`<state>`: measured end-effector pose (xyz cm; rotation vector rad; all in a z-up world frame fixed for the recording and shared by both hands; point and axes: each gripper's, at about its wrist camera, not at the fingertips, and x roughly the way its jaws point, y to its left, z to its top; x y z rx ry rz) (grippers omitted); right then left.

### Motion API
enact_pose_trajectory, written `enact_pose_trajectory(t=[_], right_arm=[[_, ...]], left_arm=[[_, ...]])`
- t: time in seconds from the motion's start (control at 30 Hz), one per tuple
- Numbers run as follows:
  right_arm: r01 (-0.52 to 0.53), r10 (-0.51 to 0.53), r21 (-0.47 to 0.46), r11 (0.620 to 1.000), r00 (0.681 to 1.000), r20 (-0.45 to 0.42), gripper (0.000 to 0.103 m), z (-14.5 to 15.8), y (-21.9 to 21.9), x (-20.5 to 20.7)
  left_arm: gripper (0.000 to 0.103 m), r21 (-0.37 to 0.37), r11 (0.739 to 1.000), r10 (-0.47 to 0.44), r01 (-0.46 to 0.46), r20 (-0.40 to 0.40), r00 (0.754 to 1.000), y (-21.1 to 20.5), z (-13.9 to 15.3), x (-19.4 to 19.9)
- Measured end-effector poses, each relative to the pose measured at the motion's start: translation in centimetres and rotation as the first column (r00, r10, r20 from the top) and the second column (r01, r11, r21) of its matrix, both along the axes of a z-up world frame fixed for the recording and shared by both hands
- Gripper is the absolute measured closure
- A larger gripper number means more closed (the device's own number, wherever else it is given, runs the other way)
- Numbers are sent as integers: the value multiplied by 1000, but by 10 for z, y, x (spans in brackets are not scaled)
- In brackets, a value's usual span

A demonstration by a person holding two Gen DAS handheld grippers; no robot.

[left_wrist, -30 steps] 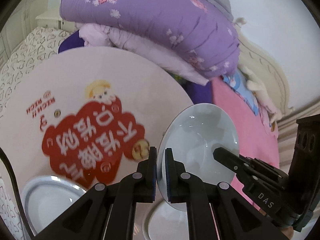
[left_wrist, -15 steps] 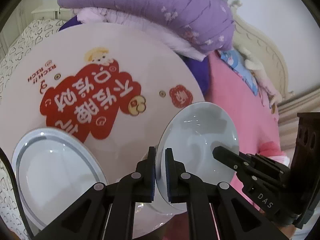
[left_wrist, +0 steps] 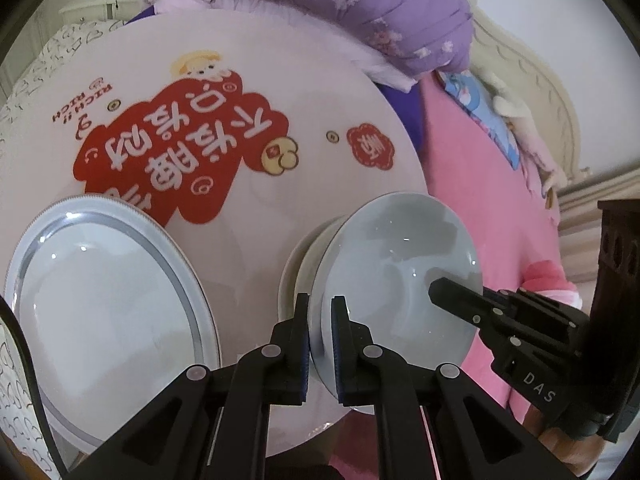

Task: Organize plates and bowls
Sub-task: 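Carry the small white bowl with the left tool and lower it into the nested bowls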

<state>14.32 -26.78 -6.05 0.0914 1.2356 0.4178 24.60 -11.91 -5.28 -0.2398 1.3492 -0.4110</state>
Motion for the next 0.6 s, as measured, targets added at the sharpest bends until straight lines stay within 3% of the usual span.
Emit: enact_pose_trajectory(t=[0.6], right_arm=[[-28, 26, -57, 998, 999, -26, 91, -7, 4, 0]], left_arm=[[94, 26, 1000, -5, 4, 8, 1000, -13, -7, -7]])
